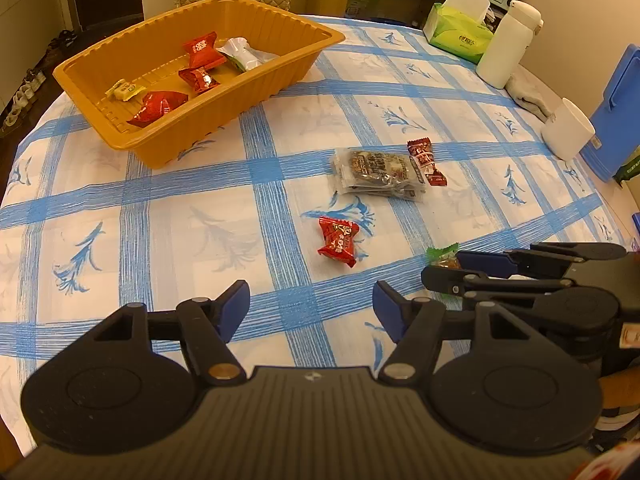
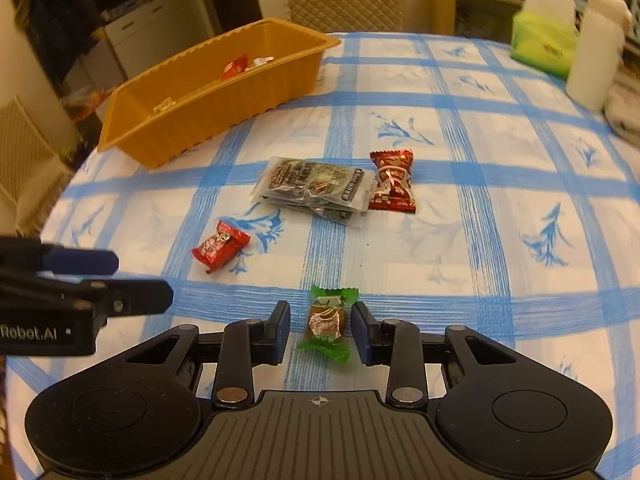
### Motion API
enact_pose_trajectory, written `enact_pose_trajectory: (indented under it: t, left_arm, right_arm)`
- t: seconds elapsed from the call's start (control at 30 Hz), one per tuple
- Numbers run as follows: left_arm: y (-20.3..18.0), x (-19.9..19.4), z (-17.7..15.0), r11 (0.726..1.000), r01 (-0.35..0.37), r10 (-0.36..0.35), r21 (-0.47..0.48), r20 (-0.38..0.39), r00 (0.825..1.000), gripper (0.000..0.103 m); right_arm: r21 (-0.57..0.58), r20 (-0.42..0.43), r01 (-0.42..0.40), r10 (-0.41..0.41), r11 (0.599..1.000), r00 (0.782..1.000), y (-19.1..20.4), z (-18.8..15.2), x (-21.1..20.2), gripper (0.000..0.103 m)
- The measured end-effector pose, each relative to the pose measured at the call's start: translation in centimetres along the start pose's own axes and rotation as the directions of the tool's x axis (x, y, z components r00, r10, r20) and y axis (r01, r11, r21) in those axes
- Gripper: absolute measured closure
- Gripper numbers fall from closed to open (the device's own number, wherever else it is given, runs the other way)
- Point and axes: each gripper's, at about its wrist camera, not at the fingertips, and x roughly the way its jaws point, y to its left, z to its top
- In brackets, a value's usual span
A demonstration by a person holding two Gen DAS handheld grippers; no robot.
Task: Organize snacks
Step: 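Grasp the green-wrapped candy with the right gripper while the left grasps the red candy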
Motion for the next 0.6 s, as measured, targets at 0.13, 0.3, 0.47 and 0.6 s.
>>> enact_pose_trajectory:
  t: [0.13, 0.3, 0.47, 0.6]
  left_arm:
    - [-0.3, 0.2, 0.2, 1.0, 0.01, -0.01, 0.011, 0.004, 1.0, 0.04]
    - [-0.8, 0.3, 0.4, 0.999, 0.02, -0.022, 0.047, 0.022, 1.0, 0.046]
    - [-1.4, 0.7, 0.8, 0.995, 0.021, -0.026, 0.099, 0.049, 0.998, 0.052]
    - [-1.8, 1.6, 1.3, 0.992, 0.024, -0.03, 0.123, 0.044, 0.999, 0.062]
  right_arm:
    - [-0.084, 0.008, 0.043, -0.043, 0.996, 0.999, 0.6, -0.3, 0.2, 0.081]
    - [-0.071, 0.008, 0.038, -0.037, 0.997, 0.999, 0.0, -0.4, 0.1, 0.082]
    - [-0.016, 0.019, 0.039, -0.038, 0.999, 0.999, -1.2, 0.0, -0.6, 0.082]
    - [0.031, 0.027, 0.037, -0.038, 0.999, 0.999, -2.2, 0.3, -1.2, 0.083]
